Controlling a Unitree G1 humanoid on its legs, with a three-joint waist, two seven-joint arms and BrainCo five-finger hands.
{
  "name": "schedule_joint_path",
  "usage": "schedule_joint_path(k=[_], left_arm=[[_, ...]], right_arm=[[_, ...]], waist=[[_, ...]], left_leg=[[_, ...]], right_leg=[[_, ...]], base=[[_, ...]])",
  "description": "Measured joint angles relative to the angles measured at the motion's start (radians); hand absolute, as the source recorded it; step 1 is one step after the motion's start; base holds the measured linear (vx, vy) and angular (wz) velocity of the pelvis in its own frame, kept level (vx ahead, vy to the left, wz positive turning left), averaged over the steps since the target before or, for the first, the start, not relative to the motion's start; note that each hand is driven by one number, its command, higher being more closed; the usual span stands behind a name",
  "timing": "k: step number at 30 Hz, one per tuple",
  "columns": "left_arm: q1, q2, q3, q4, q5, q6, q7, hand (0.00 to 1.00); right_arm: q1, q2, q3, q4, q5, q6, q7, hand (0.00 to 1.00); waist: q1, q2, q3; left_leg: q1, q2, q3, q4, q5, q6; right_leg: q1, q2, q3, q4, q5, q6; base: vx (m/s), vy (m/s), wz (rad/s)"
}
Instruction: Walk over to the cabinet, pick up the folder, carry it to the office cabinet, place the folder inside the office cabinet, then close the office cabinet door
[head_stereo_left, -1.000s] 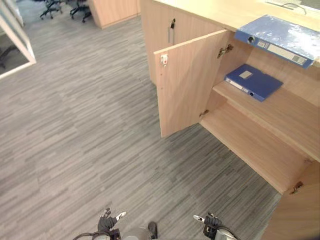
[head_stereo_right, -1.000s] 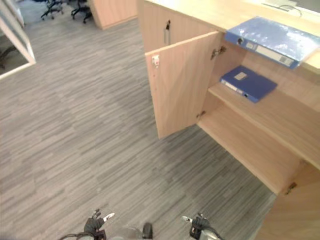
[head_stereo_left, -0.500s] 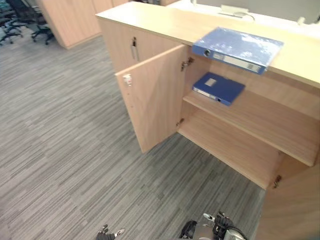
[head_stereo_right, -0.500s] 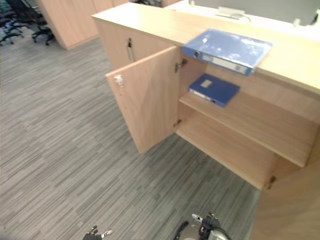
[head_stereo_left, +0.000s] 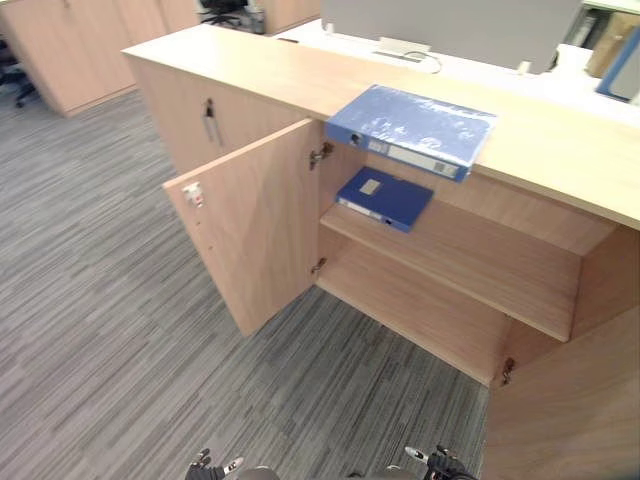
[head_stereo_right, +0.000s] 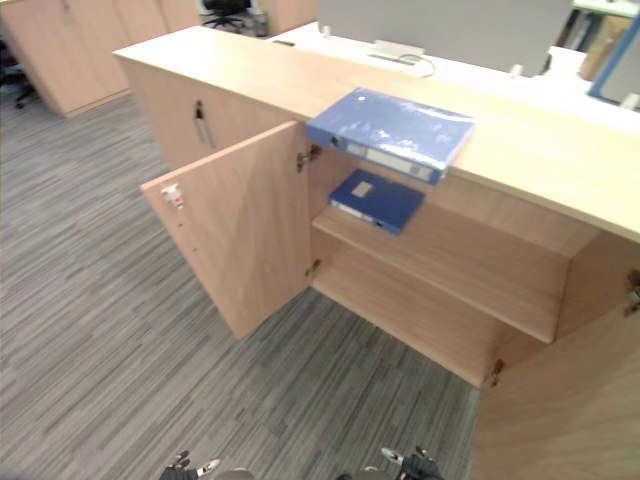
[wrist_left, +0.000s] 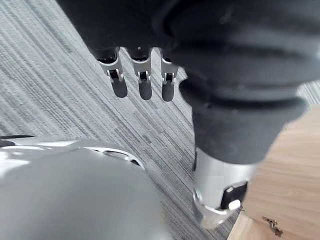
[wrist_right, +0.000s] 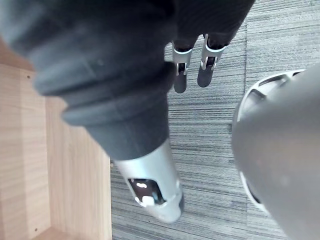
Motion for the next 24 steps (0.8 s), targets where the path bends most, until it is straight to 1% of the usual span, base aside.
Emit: schedule_joint_path(k=[1, 2, 3, 4, 5, 6, 7, 8, 9, 10, 11, 13, 14, 15, 16, 18, 19, 21, 22, 23, 24], left_arm=[[0.001, -0.002, 0.009, 0.0, 0.0, 0.0, 0.0, 0.0], [0.008, -0.005, 0.018, -0.001, -0.001, -0.002, 0.001, 0.0], [0.013, -0.013, 0.02, -0.007, -0.003, -0.004, 0.001, 0.0], [0.017, -0.014, 0.022, -0.015, -0.004, -0.004, 0.001, 0.0], [0.017, -0.016, 0.024, -0.02, -0.003, -0.006, 0.001, 0.0], [0.02, -0.019, 0.031, -0.02, -0.004, -0.01, 0.001, 0.0], [0.017, -0.01, 0.031, -0.019, -0.003, -0.01, 0.001, 0.0], [0.014, 0.004, 0.028, -0.026, 0.004, -0.017, 0.002, 0.0], [0.012, 0.011, 0.028, -0.03, 0.003, -0.019, 0.0, 0.0], [0.009, 0.012, 0.027, -0.028, 0.004, -0.018, 0.0, 0.0], [0.007, 0.011, 0.026, -0.02, 0.003, -0.014, 0.0, 0.0], [0.008, 0.012, 0.026, -0.017, 0.003, -0.012, 0.0, 0.0], [0.008, 0.017, 0.014, -0.012, 0.005, -0.009, 0.0, 0.0], [0.008, 0.022, -0.006, -0.013, 0.007, -0.009, -0.002, 0.0], [0.008, 0.027, -0.015, -0.013, 0.008, -0.009, -0.002, 0.0], [0.008, 0.028, -0.019, -0.013, 0.009, -0.009, -0.003, 0.0], [0.009, 0.026, -0.018, -0.013, 0.009, -0.009, -0.002, 0.0], [0.017, 0.015, -0.011, -0.013, 0.008, -0.009, -0.002, 0.0], [0.025, -0.004, -0.003, -0.013, 0.008, -0.01, -0.002, 0.0], [0.03, -0.019, 0.01, -0.013, 0.008, -0.01, -0.002, 0.0], [0.032, -0.02, 0.015, -0.013, 0.007, -0.01, -0.002, 0.0]], right_arm=[[-0.007, 0.0, 0.0, 0.008, 0.001, 0.0, -0.001, 0.0], [-0.014, -0.001, 0.005, 0.018, 0.001, 0.0, -0.005, 0.0], [-0.018, -0.004, 0.009, 0.018, 0.001, -0.001, -0.007, 0.0], [-0.022, -0.006, 0.012, 0.018, 0.001, -0.001, -0.007, 0.0], [-0.027, -0.008, 0.023, 0.016, 0.0, -0.002, -0.007, 0.0], [-0.026, -0.008, 0.048, 0.016, -0.001, -0.002, -0.008, 0.0], [-0.021, 0.004, 0.052, 0.015, -0.001, -0.002, -0.008, 0.0], [-0.021, 0.021, 0.055, 0.015, -0.001, -0.001, -0.007, 0.0], [-0.022, 0.026, 0.054, 0.016, -0.001, -0.001, -0.007, 0.0], [-0.022, 0.026, 0.048, 0.016, -0.001, -0.001, -0.007, 0.0], [-0.027, 0.026, 0.041, 0.015, -0.001, -0.001, -0.007, 0.0], [-0.038, 0.037, 0.041, 0.015, -0.001, -0.001, -0.006, 0.0], [-0.039, 0.043, 0.041, 0.014, -0.001, -0.001, -0.006, 0.0], [-0.033, 0.043, 0.037, 0.015, -0.002, -0.001, -0.004, 0.0], [-0.029, 0.041, 0.035, 0.015, -0.003, -0.001, -0.003, 0.0], [-0.011, 0.034, 0.021, 0.015, -0.022, 0.001, -0.001, 0.0], [-0.001, 0.03, -0.002, 0.016, -0.037, 0.004, 0.002, 0.0], [0.009, 0.015, -0.003, 0.015, -0.042, 0.011, 0.003, 0.0], [0.019, -0.001, -0.002, 0.011, -0.048, 0.011, 0.003, 0.0], [0.03, -0.004, -0.002, -0.019, -0.058, 0.005, 0.001, 0.0], [0.042, -0.003, -0.002, -0.05, -0.059, 0.001, 0.002, 0.0]], waist=[[0.006, -0.002, 0.002], [0.016, -0.003, 0.003], [0.026, -0.004, 0.004], [0.029, -0.005, 0.004], [0.032, -0.003, 0.005], [0.036, 0.001, 0.005], [0.03, -0.011, 0.003], [0.026, -0.038, 0.002], [0.028, -0.05, 0.006], [0.029, -0.051, 0.005], [0.027, -0.049, 0.005], [0.033, -0.05, 0.004], [0.032, -0.048, -0.002], [0.026, -0.049, -0.014], [0.024, -0.049, -0.019], [0.018, -0.041, -0.032], [0.018, -0.038, -0.033], [0.019, -0.025, -0.039], [0.022, -0.006, -0.043], [0.021, 0.008, -0.043], [0.018, 0.007, -0.043]], left_leg=[[-0.029, -0.012, -0.001, -0.023, -0.02, 0.007], [-0.067, -0.045, -0.025, -0.076, -0.04, 0.014], [-0.098, -0.089, -0.07, -0.156, -0.05, 0.01], [-0.111, -0.113, -0.102, -0.208, -0.048, 0.008], [-0.125, -0.153, -0.171, -0.338, -0.025, -0.008], [-0.112, -0.174, -0.207, -0.431, 0.117, -0.004], [-0.098, -0.195, -0.197, -0.441, 0.116, -0.003], [-0.093, -0.223, -0.192, -0.448, 0.116, -0.002], [-0.093, -0.245, -0.197, -0.447, 0.113, 0.003], [-0.092, -0.256, -0.196, -0.447, 0.109, 0.009], [-0.082, -0.272, -0.183, -0.461, 0.104, 0.017], [-0.05, -0.277, -0.15, -0.503, 0.11, 0.029], [-0.027, -0.282, -0.143, -0.541, 0.12, 0.046], [-0.01, -0.294, -0.143, -0.582, 0.13, 0.062], [-0.003, -0.301, -0.143, -0.599, 0.133, 0.067], [0.003, -0.313, -0.143, -0.627, 0.142, 0.075], [0.018, -0.328, -0.146, -0.653, 0.153, 0.079], [0.05, -0.342, -0.156, -0.709, 0.161, 0.083], [0.072, -0.346, -0.161, -0.748, 0.164, 0.085], [0.1, -0.349, -0.157, -0.782, 0.17, 0.091], [0.115, -0.357, -0.154, -0.791, 0.176, 0.091]], right_leg=[[0.013, -0.002, 0.031, -0.014, 0.011, 0.013], [0.034, -0.015, 0.076, -0.026, 0.017, 0.024], [0.048, -0.039, 0.117, -0.027, 0.019, 0.029], [0.053, -0.052, 0.138, -0.028, 0.019, 0.033], [0.065, -0.077, 0.178, -0.03, 0.017, 0.066], [0.08, -0.095, 0.223, -0.027, 0.002, 0.132], [0.085, -0.114, 0.23, -0.034, 0.005, 0.14], [0.084, -0.138, 0.218, -0.061, 0.023, 0.141], [0.085, -0.155, 0.217, -0.082, 0.035, 0.138], [0.09, -0.165, 0.219, -0.099, 0.045, 0.141], [0.104, -0.179, 0.219, -0.126, 0.069, 0.145], [0.105, -0.19, 0.221, -0.151, 0.109, 0.156], [0.105, -0.192, 0.221, -0.164, 0.131, 0.16], [0.105, -0.199, 0.221, -0.174, 0.139, 0.163], [0.105, -0.203, 0.22, -0.181, 0.14, 0.165], [0.104, -0.213, 0.217, -0.197, 0.15, 0.181], [0.101, -0.222, 0.217, -0.191, 0.152, 0.184], [0.07, -0.243, 0.221, -0.134, 0.151, 0.186], [0.016, -0.253, 0.238, -0.033, 0.15, 0.186], [-0.06, -0.276, 0.259, 0.121, 0.149, 0.183], [-0.09, -0.293, 0.264, 0.196, 0.15, 0.18]], base=[[0.24, 0.187, -0.92], [0.27, 0.259, -1.15], [0.21, 0.251, -1.04], [0.21, 0.3, -1.01], [0.28, 0.435, -1.04], [0.3, 0.437, -0.89], [0.33, 0.417, -0.52], [0.21, 0.235, -0.16], [0.18, 0.22, -0.18], [0.18, 0.247, -0.21], [0.19, 0.26, -0.27], [0.14, 0.187, -0.39], [0.09, 0.09, -0.37], [0.09, 0.07, -0.28], [0.07, 0.041, -0.13], [0.03, 0.025, -0.08], [0.01, 0.035, -0.14], [-0.01, 0.069, -0.31], [-0.02, 0.137, -0.51], [-0.02, 0.15, -0.43], [-0.02, 0.197, -0.18]])
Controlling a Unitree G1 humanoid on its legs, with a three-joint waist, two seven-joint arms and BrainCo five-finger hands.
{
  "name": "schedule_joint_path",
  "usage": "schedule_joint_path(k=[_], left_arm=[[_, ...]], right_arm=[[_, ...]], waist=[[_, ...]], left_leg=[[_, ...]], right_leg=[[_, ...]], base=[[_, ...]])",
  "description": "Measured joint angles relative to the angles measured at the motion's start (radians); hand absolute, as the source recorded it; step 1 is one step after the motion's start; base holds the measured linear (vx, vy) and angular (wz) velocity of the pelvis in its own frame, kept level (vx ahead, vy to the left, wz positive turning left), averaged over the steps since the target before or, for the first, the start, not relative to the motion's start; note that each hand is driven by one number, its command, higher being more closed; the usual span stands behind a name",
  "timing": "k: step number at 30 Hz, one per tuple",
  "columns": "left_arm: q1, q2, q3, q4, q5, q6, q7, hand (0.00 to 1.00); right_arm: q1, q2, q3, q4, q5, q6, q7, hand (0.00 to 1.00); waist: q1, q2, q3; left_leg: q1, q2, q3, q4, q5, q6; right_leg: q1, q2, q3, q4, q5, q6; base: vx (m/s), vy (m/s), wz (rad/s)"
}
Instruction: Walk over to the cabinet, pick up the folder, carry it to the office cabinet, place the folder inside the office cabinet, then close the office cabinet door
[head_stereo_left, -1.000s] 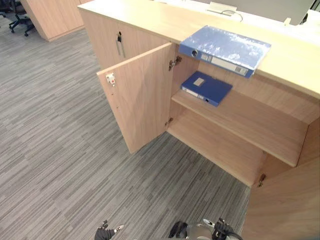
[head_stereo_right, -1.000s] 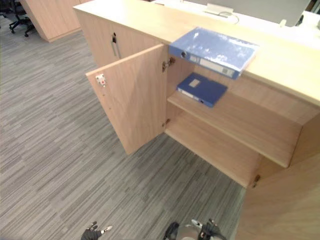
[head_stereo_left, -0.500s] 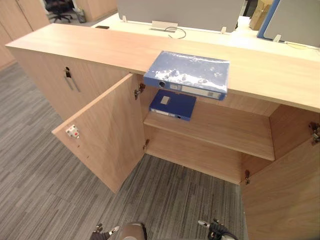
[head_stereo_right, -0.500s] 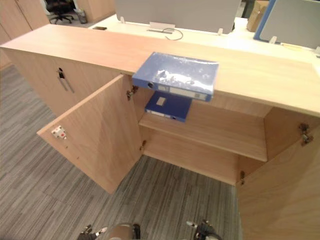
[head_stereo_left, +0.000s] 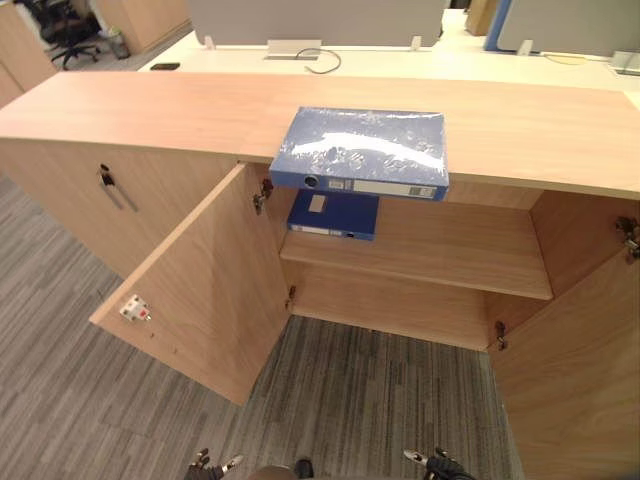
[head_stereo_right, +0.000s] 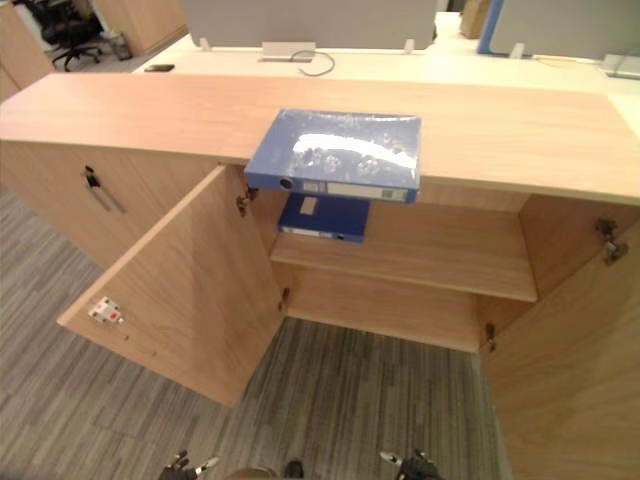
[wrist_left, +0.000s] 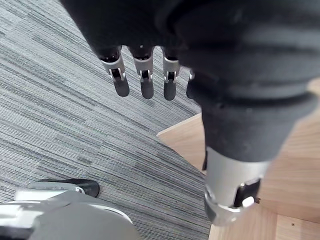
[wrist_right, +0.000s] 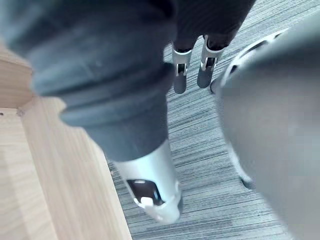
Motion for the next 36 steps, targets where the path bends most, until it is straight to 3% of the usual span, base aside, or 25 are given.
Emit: schedule_joint_path(k=[1, 2, 5, 6, 7, 8, 9, 11, 12, 13, 14, 15, 19, 21, 22, 25, 27, 29, 30, 31, 32, 33, 35, 36], left_arm=[[0.007, 0.001, 0.0, 0.002, -0.001, 0.0, 0.0, 0.0], [0.011, 0.0, 0.0, 0.002, -0.001, 0.0, -0.001, 0.0], [0.024, -0.003, 0.002, 0.001, -0.002, 0.001, -0.002, 0.0], [0.02, -0.004, 0.002, 0.004, -0.003, 0.002, -0.004, 0.0], [0.019, -0.004, 0.001, 0.006, -0.003, 0.003, -0.004, 0.0], [0.014, -0.005, 0.001, 0.018, -0.004, 0.004, -0.005, 0.0], [0.01, -0.002, 0.001, 0.022, -0.004, 0.007, -0.005, 0.0], [0.008, 0.001, 0.002, 0.022, -0.003, 0.009, -0.006, 0.0], [0.008, 0.006, 0.006, 0.021, -0.003, 0.009, -0.006, 0.0], [0.006, 0.007, 0.015, 0.022, -0.003, 0.009, -0.007, 0.0], [0.009, -0.02, 0.027, 0.027, -0.002, 0.013, -0.006, 0.0], [0.009, -0.033, 0.039, 0.028, -0.002, 0.011, -0.006, 0.0], [0.004, -0.025, 0.041, 0.027, -0.008, 0.011, -0.005, 0.0], [0.0, -0.024, 0.04, 0.027, -0.021, 0.012, -0.005, 0.0], [-0.007, -0.02, 0.037, 0.026, -0.026, 0.011, -0.004, 0.0], [0.0, -0.018, 0.031, -0.002, -0.029, 0.01, -0.002, 0.0], [0.0, -0.01, 0.013, -0.018, -0.033, 0.01, 0.0, 0.0], [-0.001, 0.0, -0.001, -0.034, -0.053, 0.009, -0.001, 0.0], [0.0, 0.004, -0.011, -0.06, -0.074, 0.01, -0.001, 0.0], [0.0, 0.005, -0.012, -0.07, -0.084, 0.009, -0.001, 0.0], [0.009, -0.003, -0.025, -0.119, -0.12, 0.008, -0.001, 0.0], [0.005, 0.01, -0.031, -0.162, -0.164, 0.004, -0.008, 0.0], [-0.001, 0.013, -0.043, -0.251, -0.241, 0.004, -0.029, 0.0], [0.001, 0.011, -0.054, -0.307, -0.336, 0.007, -0.061, 0.0]], right_arm=[[0.009, -0.005, 0.0, -0.034, 0.001, -0.001, 0.0, 0.0], [0.009, -0.007, 0.001, -0.035, 0.001, -0.001, 0.0, 0.0], [0.005, -0.004, 0.008, -0.033, 0.001, -0.004, -0.009, 0.0], [-0.005, -0.001, 0.008, -0.029, 0.003, -0.005, -0.009, 0.0], [-0.006, 0.001, 0.008, -0.028, 0.003, -0.005, -0.008, 0.0], [-0.006, 0.01, 0.008, -0.024, 0.004, -0.005, -0.008, 0.0], [-0.007, 0.011, 0.009, -0.02, 0.005, -0.002, -0.006, 0.0], [-0.005, 0.014, 0.007, -0.012, 0.016, -0.002, -0.006, 0.0], [-0.001, 0.015, 0.007, -0.008, 0.023, -0.002, -0.006, 0.0], [0.0, 0.017, 0.005, -0.003, 0.024, -0.002, -0.005, 0.0], [-0.003, 0.001, -0.001, -0.003, 0.023, -0.001, -0.004, 0.0], [-0.005, -0.001, -0.001, -0.003, 0.023, -0.001, -0.002, 0.0], [-0.005, 0.003, -0.003, 0.028, 0.023, 0.0, -0.001, 0.0], [-0.007, 0.006, -0.001, 0.029, 0.026, 0.0, -0.002, 0.0], [-0.013, 0.006, 0.0, 0.038, 0.028, -0.001, -0.003, 0.0], [-0.022, 0.003, 0.004, 0.064, 0.043, -0.001, -0.013, 0.0], [-0.052, 0.003, 0.011, 0.068, 0.06, -0.001, -0.018, 0.0], [-0.081, 0.008, 0.019, 0.067, 0.062, -0.002, -0.021, 0.0], [-0.088, 0.014, 0.023, 0.067, 0.062, -0.002, -0.021, 0.0], [-0.088, 0.015, 0.025, 0.066, 0.062, -0.002, -0.021, 0.0], [-0.085, 0.006, 0.051, 0.064, 0.062, -0.002, -0.022, 0.0], [-0.085, 0.026, 0.07, 0.064, 0.061, -0.002, -0.022, 0.0], [-0.092, 0.043, 0.093, 0.065, 0.06, -0.002, -0.02, 0.0], [-0.098, 0.043, 0.093, 0.065, 0.058, -0.002, -0.019, 0.0]], waist=[[-0.013, 0.004, 0.002], [-0.017, 0.005, 0.002], [-0.025, 0.007, 0.001], [-0.028, 0.013, 0.009], [-0.029, 0.014, 0.01], [-0.031, 0.018, 0.012], [-0.034, 0.016, 0.019], [-0.034, 0.009, 0.023], [-0.035, -0.008, 0.024], [-0.035, -0.027, 0.024], [-0.034, 0.012, 0.019], [-0.043, 0.025, 0.02], [-0.035, 0.017, 0.022], [-0.033, 0.015, 0.022], [-0.032, 0.013, 0.024], [-0.015, 0.012, 0.025], [-0.001, 0.011, 0.026], [0.009, 0.003, 0.034], [0.016, -0.006, 0.041], [0.016, -0.006, 0.041], [0.015, 0.002, 0.045], [0.024, -0.02, 0.055], [0.028, -0.051, 0.07], [0.028, -0.05, 0.073]], left_leg=[[0.038, -0.014, 0.013, -0.014, 0.005, 0.013], [0.054, -0.018, 0.015, -0.02, 0.005, 0.019], [0.099, -0.013, 0.017, -0.049, 0.007, 0.03], [0.101, 0.014, 0.01, -0.048, 0.008, 0.03], [0.101, 0.022, 0.009, -0.048, 0.008, 0.03], [0.105, 0.054, 0.007, -0.047, 0.007, 0.023], [0.116, 0.078, 0.004, -0.047, 0.0, 0.01], [0.131, 0.09, 0.003, -0.043, -0.014, -0.014], [0.132, 0.072, -0.004, -0.027, -0.035, -0.029], [0.134, 0.06, -0.008, -0.019, -0.047, -0.037], [0.125, 0.083, -0.014, 0.001, -0.064, -0.047], [0.125, 0.107, -0.029, 0.006, -0.077, -0.064], [0.118, 0.196, -0.059, 0.046, -0.114, -0.116], [0.083, 0.223, -0.059, 0.147, -0.142, -0.143], [0.038, 0.238, -0.057, 0.265, -0.157, -0.166], [-0.072, 0.296, -0.016, 0.634, -0.158, -0.189], [-0.129, 0.311, 0.045, 0.747, -0.178, -0.162], [-0.169, 0.3, 0.083, 0.713, -0.203, -0.132], [-0.183, 0.286, 0.098, 0.603, -0.203, -0.121], [-0.184, 0.285, 0.101, 0.568, -0.196, -0.119], [-0.191, 0.284, 0.102, 0.404, -0.08, -0.084], [-0.186, 0.258, 0.102, 0.402, -0.086, -0.077], [-0.19, 0.228, 0.103, 0.386, -0.084, -0.073], [-0.192, 0.213, 0.103, 0.386, -0.086, -0.069]], right_leg=[[-0.046, -0.045, -0.003, 0.146, 0.021, -0.036], [-0.055, -0.059, -0.013, 0.184, 0.031, -0.055], [-0.057, -0.079, -0.102, 0.226, 0.003, -0.057], [-0.061, -0.037, -0.17, 0.199, -0.075, -0.043], [-0.061, -0.025, -0.183, 0.191, -0.088, -0.044], [-0.061, 0.023, -0.234, 0.153, -0.121, -0.047], [-0.06, 0.057, -0.273, 0.116, -0.128, -0.049], [-0.054, 0.078, -0.304, 0.031, -0.112, -0.066], [-0.054, 0.077, -0.306, -0.047, -0.045, -0.101], [-0.051, 0.07, -0.311, -0.074, -0.051, -0.107], [-0.033, 0.088, -0.327, -0.093, -0.067, -0.103], [-0.015, 0.125, -0.341, -0.126, -0.078, -0.105], [0.054, 0.246, -0.379, -0.247, -0.093, -0.115], [0.08, 0.281, -0.38, -0.286, -0.099, -0.12], [0.104, 0.294, -0.38, -0.305, -0.096, -0.131], [0.201, 0.327, -0.364, -0.35, -0.1, -0.144], [0.233, 0.321, -0.316, -0.362, -0.1, -0.144], [0.247, 0.296, -0.279, -0.357, -0.1, -0.143], [0.263, 0.269, -0.265, -0.343, -0.1, -0.134], [0.266, 0.264, -0.266, -0.339, -0.1, -0.132], [0.272, 0.26, -0.262, -0.319, -0.116, -0.097], [0.273, 0.24, -0.244, -0.322, -0.14, -0.059], [0.267, 0.226, -0.224, -0.351, -0.138, -0.061], [0.275, 0.222, -0.211, -0.371, -0.132, -0.06]], base=[[-0.01, 0.134, 0.01], [0.01, 0.157, -0.01], [0.04, 0.045, -0.09], [0.05, -0.025, -0.09], [0.08, -0.098, -0.06], [0.06, -0.139, 0.05], [0.08, -0.178, 0.08], [0.05, -0.198, 0.11], [0.06, -0.216, 0.1], [0.12, -0.233, 0.04], [0.14, -0.212, 0.08], [0.18, -0.261, 0.09], [0.17, -0.235, 0.11], [0.2, -0.135, -0.05], [0.21, -0.086, -0.05], [0.24, -0.061, -0.25], [0.3, 0.012, -0.64], [0.3, 0.136, -0.62], [0.2, 0.158, -0.33], [0.18, 0.193, -0.22], [0.16, 0.216, 0.06], [0.15, 0.216, 0.11], [0.09, 0.179, 0.15], [0.06, 0.151, 0.13]])
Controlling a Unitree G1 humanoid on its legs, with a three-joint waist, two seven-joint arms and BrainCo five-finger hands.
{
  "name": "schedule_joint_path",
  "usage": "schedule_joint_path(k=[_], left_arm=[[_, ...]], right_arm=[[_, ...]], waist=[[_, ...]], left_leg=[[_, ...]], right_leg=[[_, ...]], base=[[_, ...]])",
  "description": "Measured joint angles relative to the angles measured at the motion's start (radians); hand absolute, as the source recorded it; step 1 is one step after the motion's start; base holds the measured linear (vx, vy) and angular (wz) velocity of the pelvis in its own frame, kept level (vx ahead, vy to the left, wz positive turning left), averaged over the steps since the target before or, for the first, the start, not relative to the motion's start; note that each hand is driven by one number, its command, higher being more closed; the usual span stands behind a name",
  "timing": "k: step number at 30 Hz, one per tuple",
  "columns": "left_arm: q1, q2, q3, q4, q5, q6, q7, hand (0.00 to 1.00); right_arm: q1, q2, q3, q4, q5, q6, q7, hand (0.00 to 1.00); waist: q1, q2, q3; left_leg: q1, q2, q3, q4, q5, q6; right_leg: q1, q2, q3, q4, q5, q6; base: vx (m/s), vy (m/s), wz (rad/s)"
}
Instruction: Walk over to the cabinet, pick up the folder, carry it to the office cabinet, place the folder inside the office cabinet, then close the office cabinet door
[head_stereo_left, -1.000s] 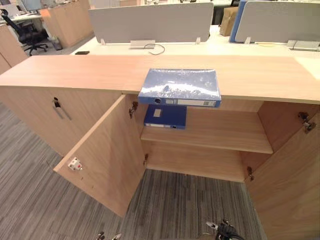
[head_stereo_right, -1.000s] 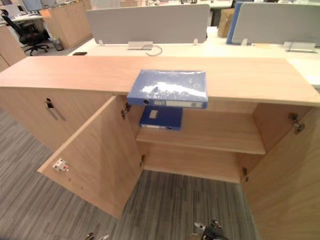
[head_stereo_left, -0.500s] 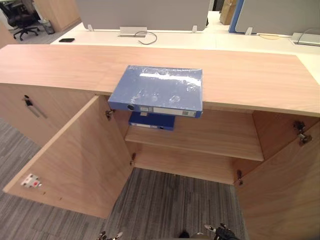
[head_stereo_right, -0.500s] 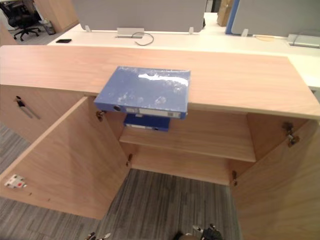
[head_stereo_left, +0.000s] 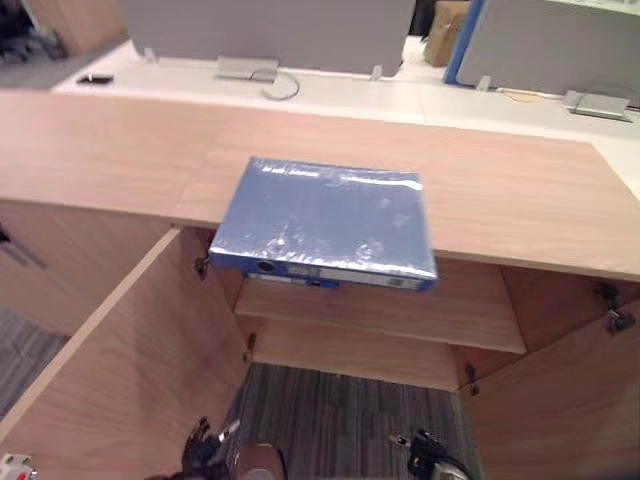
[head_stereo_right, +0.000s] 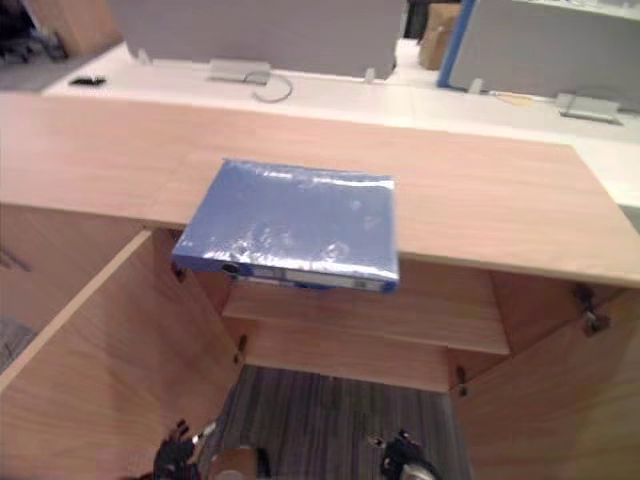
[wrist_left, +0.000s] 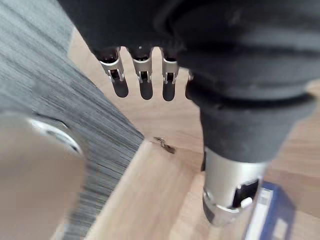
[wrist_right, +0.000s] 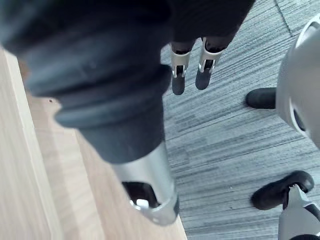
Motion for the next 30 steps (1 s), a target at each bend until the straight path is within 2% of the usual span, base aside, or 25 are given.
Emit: schedule_joint_path(k=[3, 6, 9, 11, 13, 16, 21, 22, 23, 28, 30], left_arm=[[0.009, -0.009, -0.005, -0.156, -0.205, 0.002, -0.055, 0.0], [0.034, -0.023, -0.004, -0.334, -0.367, -0.002, -0.079, 0.0], [0.079, -0.063, -0.025, -0.53, -0.465, -0.019, -0.08, 0.0], [0.116, -0.088, -0.077, -0.715, -0.478, -0.044, -0.06, 0.0], [0.135, -0.098, -0.096, -0.835, -0.473, -0.048, -0.045, 0.0], [0.145, -0.105, -0.087, -0.963, -0.407, -0.076, -0.017, 0.0], [0.149, -0.128, -0.042, -1.072, -0.133, -0.096, 0.098, 0.0], [0.148, -0.131, -0.037, -1.077, -0.121, -0.096, 0.105, 0.0], [0.146, -0.137, -0.019, -1.092, -0.067, -0.096, 0.133, 0.0], [0.139, -0.148, 0.055, -1.143, 0.209, -0.087, 0.295, 0.0], [0.139, -0.15, 0.107, -1.168, 0.371, -0.064, 0.376, 0.0]], right_arm=[[0.001, 0.003, 0.03, 0.001, -0.023, 0.001, 0.014, 0.0], [0.018, -0.001, 0.039, -0.001, -0.061, 0.003, 0.028, 0.0], [0.033, -0.018, 0.044, 0.0, -0.079, 0.006, 0.034, 0.0], [0.051, -0.038, 0.057, 0.004, -0.079, 0.011, 0.037, 0.0], [0.057, -0.058, 0.081, 0.021, -0.077, 0.011, 0.04, 0.0], [0.057, -0.073, 0.081, 0.042, -0.075, 0.012, 0.04, 0.0], [0.064, -0.073, 0.079, 0.051, -0.074, 0.012, 0.042, 0.0], [0.064, -0.072, 0.079, 0.051, -0.074, 0.012, 0.042, 0.0], [0.066, -0.068, 0.077, 0.051, -0.074, 0.012, 0.042, 0.0], [0.063, -0.054, 0.071, 0.051, -0.074, 0.012, 0.038, 0.0], [0.057, -0.049, 0.071, 0.05, -0.074, 0.012, 0.03, 0.0]], waist=[[0.002, 0.002, 0.003], [0.0, 0.005, 0.002], [0.0, 0.006, 0.001], [0.0, 0.009, -0.001], [0.0, 0.018, -0.001], [0.004, 0.022, -0.003], [0.026, 0.021, -0.017], [0.03, 0.021, -0.017], [0.042, 0.021, -0.017], [0.063, 0.014, -0.028], [0.07, 0.013, -0.037]], left_leg=[[0.007, -0.014, 0.0, -0.003, 0.003, 0.005], [0.029, -0.015, 0.0, -0.046, 0.014, 0.007], [0.048, -0.03, -0.002, -0.099, 0.05, 0.003], [0.061, -0.049, -0.016, -0.159, 0.087, 0.001], [0.059, -0.059, -0.031, -0.183, 0.104, 0.0], [0.055, -0.072, -0.057, -0.214, 0.128, 0.002], [0.022, -0.1, -0.111, -0.22, 0.144, 0.009], [0.021, -0.101, -0.112, -0.219, 0.144, 0.009], [0.017, -0.103, -0.117, -0.214, 0.143, 0.01], [0.0, -0.112, -0.145, -0.204, 0.144, 0.013], [0.0, -0.112, -0.144, -0.207, 0.146, 0.015]], right_leg=[[0.02, -0.007, 0.0, -0.025, 0.024, 0.031], [0.023, -0.005, 0.0, -0.029, 0.028, 0.035], [0.021, -0.01, -0.005, -0.03, 0.029, 0.033], [0.015, -0.016, -0.018, -0.031, 0.032, 0.028], [0.012, -0.016, -0.032, -0.031, 0.033, 0.026], [0.008, -0.017, -0.058, -0.031, 0.033, 0.025], [0.007, -0.014, -0.092, -0.035, 0.032, 0.024], [0.007, -0.014, -0.093, -0.035, 0.032, 0.024], [0.007, -0.013, -0.094, -0.035, 0.032, 0.024], [0.009, -0.012, -0.114, -0.037, 0.032, 0.024], [0.007, -0.012, -0.112, -0.038, 0.032, 0.024]], base=[[0.04, 0.079, 0.07], [0.0, -0.015, -0.02], [-0.02, -0.036, 0.05], [-0.04, -0.064, 0.18], [-0.04, -0.04, 0.23], [-0.03, -0.026, 0.24], [-0.01, 0.003, 0.35], [0.0, 0.024, 0.2], [-0.01, 0.026, 0.19], [-0.01, 0.015, 0.16], [0.0, 0.0, 0.0]])
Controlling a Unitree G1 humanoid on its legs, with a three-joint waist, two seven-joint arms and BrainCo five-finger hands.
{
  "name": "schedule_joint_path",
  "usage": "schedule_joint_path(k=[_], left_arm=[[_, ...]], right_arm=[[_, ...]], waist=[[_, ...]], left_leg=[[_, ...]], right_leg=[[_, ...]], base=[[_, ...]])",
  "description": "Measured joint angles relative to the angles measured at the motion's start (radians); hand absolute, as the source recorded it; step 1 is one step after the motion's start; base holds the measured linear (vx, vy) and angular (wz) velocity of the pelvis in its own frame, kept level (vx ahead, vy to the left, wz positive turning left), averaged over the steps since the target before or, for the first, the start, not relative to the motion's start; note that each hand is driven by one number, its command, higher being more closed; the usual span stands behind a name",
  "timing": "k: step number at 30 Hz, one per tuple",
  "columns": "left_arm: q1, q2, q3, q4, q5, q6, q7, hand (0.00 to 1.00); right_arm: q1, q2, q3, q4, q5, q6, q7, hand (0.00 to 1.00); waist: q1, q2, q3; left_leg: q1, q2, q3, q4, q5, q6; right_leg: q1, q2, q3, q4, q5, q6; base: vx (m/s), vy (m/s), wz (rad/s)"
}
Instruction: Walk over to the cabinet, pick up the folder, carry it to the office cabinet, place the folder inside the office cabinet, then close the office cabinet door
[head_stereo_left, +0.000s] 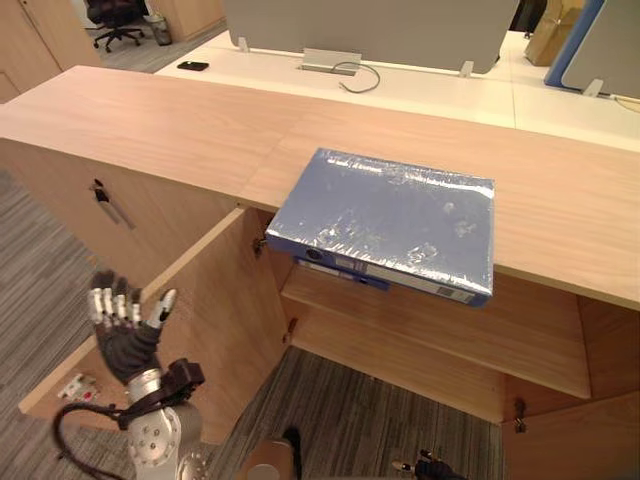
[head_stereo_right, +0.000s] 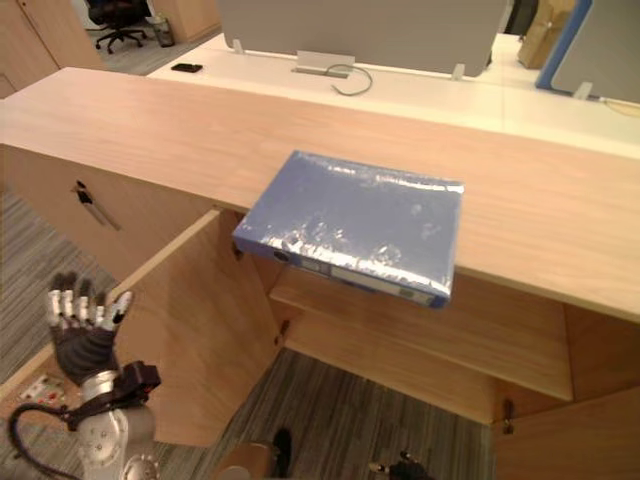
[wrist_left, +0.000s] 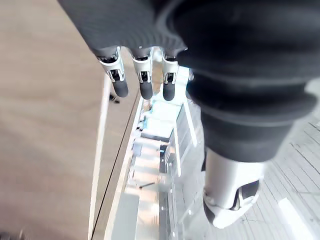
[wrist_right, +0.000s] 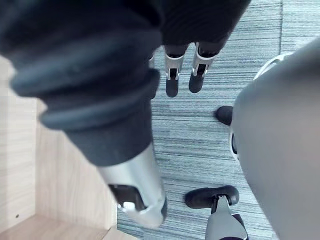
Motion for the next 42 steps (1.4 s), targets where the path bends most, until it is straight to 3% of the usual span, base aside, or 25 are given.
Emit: schedule_joint_path(k=[6, 11, 14, 17, 29, 37, 42], left_arm=[[-0.002, 0.003, 0.033, -0.098, 0.329, 0.053, 0.165, 0.0], [-0.081, 0.083, -0.178, -0.104, 0.622, 0.088, 0.271, 0.0], [-0.12, 0.141, -0.281, -0.104, 0.747, 0.094, 0.285, 0.0], [-0.152, 0.169, -0.313, -0.1, 0.83, 0.103, 0.285, 0.0], [-0.275, 0.232, -0.385, 0.004, 1.009, 0.144, 0.262, 0.0], [-0.352, 0.26, -0.446, 0.048, 1.054, 0.184, 0.261, 0.0], [-0.372, 0.269, -0.498, 0.108, 1.066, 0.183, 0.242, 0.0]], right_arm=[[-0.004, 0.021, 0.002, -0.01, -0.001, -0.002, -0.028, 0.0], [0.0, 0.037, 0.013, -0.006, -0.005, -0.007, -0.05, 0.0], [0.0, 0.032, 0.054, 0.002, -0.005, -0.012, -0.059, 0.0], [-0.002, 0.029, 0.081, 0.009, -0.018, -0.015, -0.061, 0.0], [-0.005, 0.009, 0.16, 0.031, -0.073, -0.015, -0.061, 0.0], [-0.011, 0.009, 0.168, 0.031, -0.079, -0.015, -0.061, 0.0], [-0.012, 0.01, 0.168, 0.03, -0.079, -0.015, -0.061, 0.0]], waist=[[-0.001, -0.009, -0.023], [-0.01, -0.034, -0.053], [-0.023, -0.037, -0.078], [-0.033, -0.038, -0.086], [-0.063, -0.039, -0.126], [-0.083, -0.041, -0.136], [-0.086, -0.047, -0.14]], left_leg=[[0.003, -0.002, 0.004, -0.035, 0.016, 0.002], [0.032, -0.015, 0.011, -0.138, 0.077, 0.0], [0.044, -0.016, 0.035, -0.185, 0.098, -0.001], [0.069, -0.015, 0.053, -0.221, 0.11, -0.002], [0.118, -0.015, 0.105, -0.328, 0.156, 0.001], [0.154, -0.015, 0.113, -0.405, 0.197, 0.002], [0.159, -0.014, 0.12, -0.406, 0.197, 0.002]], right_leg=[[-0.014, -0.01, 0.004, -0.001, 0.001, -0.001], [-0.031, -0.016, 0.006, -0.018, 0.013, -0.005], [-0.055, -0.019, 0.032, -0.018, 0.015, -0.007], [-0.057, -0.021, 0.051, -0.018, 0.016, -0.008], [-0.089, -0.025, 0.104, -0.014, 0.021, -0.01], [-0.094, -0.022, 0.113, -0.01, 0.022, -0.01], [-0.095, -0.018, 0.124, -0.01, 0.023, -0.011]], base=[[-0.01, 0.01, 0.0], [0.0, -0.016, -0.01], [0.02, -0.03, -0.2], [0.03, -0.028, -0.22], [0.0, -0.019, -0.13], [0.0, -0.001, -0.02], [-0.01, -0.004, -0.04]])
